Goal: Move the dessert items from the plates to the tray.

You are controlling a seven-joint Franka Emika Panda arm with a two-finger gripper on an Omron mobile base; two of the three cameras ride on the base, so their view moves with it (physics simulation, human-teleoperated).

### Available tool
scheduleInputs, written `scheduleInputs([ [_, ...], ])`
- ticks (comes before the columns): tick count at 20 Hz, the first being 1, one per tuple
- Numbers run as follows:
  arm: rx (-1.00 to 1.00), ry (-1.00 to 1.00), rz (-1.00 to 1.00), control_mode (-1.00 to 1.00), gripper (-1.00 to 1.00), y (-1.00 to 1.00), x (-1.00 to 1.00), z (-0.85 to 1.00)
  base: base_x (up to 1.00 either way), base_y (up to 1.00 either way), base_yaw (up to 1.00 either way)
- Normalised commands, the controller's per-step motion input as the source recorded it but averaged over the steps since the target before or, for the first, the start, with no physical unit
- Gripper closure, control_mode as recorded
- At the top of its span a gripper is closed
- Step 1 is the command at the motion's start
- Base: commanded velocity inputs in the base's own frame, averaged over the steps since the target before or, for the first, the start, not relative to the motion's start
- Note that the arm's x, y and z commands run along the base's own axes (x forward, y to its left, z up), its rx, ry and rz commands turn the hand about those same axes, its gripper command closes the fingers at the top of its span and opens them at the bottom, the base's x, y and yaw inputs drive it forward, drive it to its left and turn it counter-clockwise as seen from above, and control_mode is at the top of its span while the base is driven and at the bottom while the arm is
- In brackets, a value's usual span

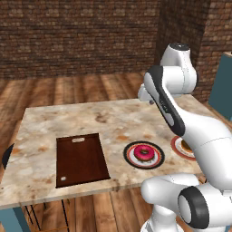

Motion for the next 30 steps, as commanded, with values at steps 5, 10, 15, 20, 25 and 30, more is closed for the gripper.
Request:
scheduleInputs([
  [5, 0.0, 0.0, 0.0, -1.0, -1.0, -0.01, 0.0, -0.04, 0.0, 0.0, 0.0],
  [10, 0.0, 0.01, -0.02, -1.0, -1.0, -0.01, -0.06, -0.08, 0.0, 0.0, 0.0],
  [15, 0.0, 0.1, 0.0, -1.0, -1.0, 0.0, 0.0, -0.1, 0.0, 0.0, 0.0],
  [20, -0.02, 0.24, 0.0, -1.0, -1.0, 0.02, -0.15, -0.44, 0.0, 0.0, 0.0],
  [25, -0.06, 0.18, 0.0, -1.0, -1.0, 0.26, -0.09, -0.63, 0.0, 0.0, 0.0],
  [30, 0.0, 0.02, 0.01, -1.0, -1.0, 0.14, 0.02, -0.67, 0.0, 0.0, 0.0],
])
